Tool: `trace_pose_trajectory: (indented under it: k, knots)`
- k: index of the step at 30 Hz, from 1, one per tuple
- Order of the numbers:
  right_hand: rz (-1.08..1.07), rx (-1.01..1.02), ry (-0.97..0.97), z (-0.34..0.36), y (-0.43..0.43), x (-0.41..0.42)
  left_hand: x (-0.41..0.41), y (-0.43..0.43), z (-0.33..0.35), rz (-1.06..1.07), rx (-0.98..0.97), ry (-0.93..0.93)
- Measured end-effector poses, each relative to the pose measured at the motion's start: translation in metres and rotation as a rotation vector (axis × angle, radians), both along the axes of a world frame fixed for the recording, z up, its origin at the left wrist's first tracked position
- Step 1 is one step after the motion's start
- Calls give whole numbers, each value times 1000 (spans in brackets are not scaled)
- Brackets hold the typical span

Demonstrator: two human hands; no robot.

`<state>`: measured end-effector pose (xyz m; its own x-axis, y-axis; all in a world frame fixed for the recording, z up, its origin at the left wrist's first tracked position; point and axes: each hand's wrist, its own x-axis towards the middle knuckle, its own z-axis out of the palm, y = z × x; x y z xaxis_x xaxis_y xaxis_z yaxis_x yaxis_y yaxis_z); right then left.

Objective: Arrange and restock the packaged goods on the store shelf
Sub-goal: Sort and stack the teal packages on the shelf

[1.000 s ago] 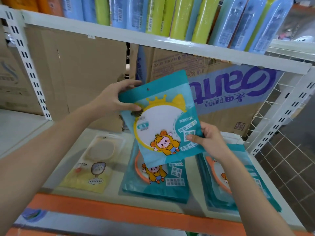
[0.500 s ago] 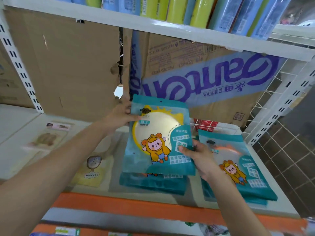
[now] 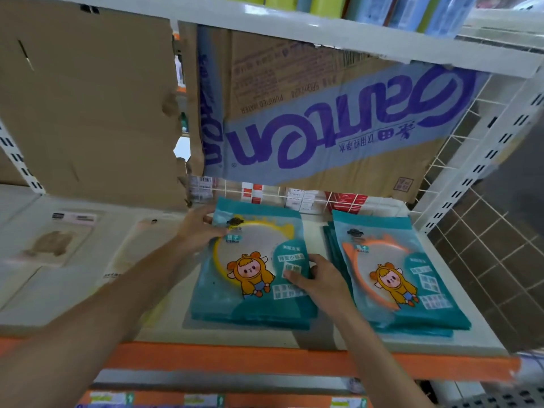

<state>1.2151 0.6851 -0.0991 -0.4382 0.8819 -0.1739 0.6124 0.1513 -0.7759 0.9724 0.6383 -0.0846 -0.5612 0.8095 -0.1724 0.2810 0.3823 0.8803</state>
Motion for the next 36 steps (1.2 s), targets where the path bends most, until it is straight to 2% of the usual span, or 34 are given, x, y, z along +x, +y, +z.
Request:
trace_pose_trajectory:
  k: [7,9,11,14,16,21,25,36]
  knots:
    - [75,18,-138,8,1,3,1,1,-7,7,-17,75]
    - [54,23,-108,11,5,2,-2,2,-10,36,-5,48]
    - [2,-39,-2,13,16,-2,-6,3,-13,134,42,-55]
    - [-12,-142,130,21,33,-12,-8,5,-15,240,86,-377]
    - [-1,-162,161,24,42,-20,-7,6,-16,217,49,-439]
    - [19,-226,197,20,57,-32,1,11,-14,49,48,-442]
    - [42,-245,237,13,63,-36,1,12,-18,42,51,-349]
    - [15,-283,370,3,58,-33,5,15,-26,82,101,-333]
